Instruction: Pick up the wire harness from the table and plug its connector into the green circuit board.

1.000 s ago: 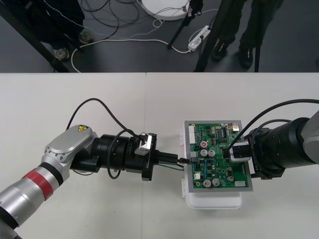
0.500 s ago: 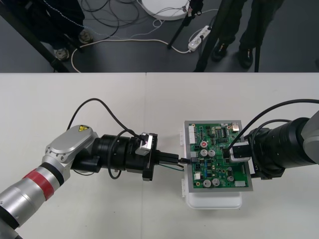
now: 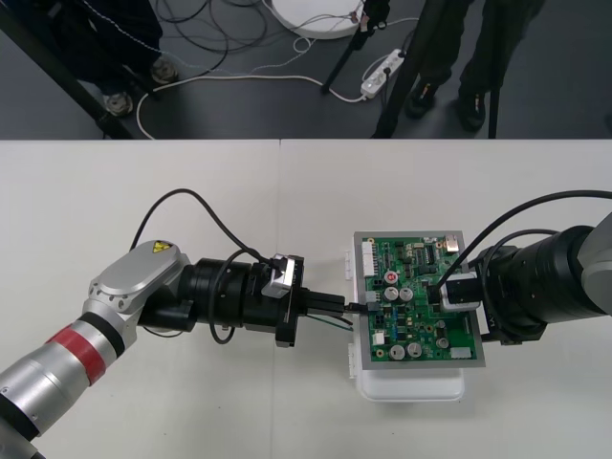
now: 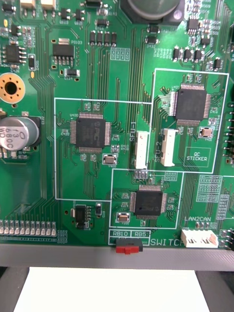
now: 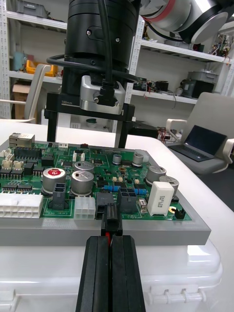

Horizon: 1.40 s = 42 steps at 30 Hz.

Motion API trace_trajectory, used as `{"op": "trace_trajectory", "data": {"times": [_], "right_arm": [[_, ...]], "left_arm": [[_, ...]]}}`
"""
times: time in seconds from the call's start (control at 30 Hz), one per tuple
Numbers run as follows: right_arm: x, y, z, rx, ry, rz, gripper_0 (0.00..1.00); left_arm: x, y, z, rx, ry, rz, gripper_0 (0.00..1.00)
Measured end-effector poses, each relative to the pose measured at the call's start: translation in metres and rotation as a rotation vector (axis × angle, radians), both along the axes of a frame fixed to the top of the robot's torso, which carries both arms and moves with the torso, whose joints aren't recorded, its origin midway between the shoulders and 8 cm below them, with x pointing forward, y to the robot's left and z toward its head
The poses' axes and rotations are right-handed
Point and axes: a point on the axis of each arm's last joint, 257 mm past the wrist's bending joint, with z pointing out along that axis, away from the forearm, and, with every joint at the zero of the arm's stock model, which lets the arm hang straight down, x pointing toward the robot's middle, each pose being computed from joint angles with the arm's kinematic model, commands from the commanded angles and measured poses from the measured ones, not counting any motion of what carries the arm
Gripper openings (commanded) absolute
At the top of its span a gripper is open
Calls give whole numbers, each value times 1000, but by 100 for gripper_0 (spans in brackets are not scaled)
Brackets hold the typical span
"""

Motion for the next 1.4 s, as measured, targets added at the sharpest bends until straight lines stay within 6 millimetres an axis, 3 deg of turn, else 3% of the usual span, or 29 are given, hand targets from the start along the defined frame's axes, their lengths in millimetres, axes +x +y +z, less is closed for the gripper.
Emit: {"op": "trace_trajectory", "data": {"times": [1.4], "right_arm": [[-1,1,-1,6,8,-1,100]], "left_arm": [[1,-4,-4,11,-1,7,0]]}}
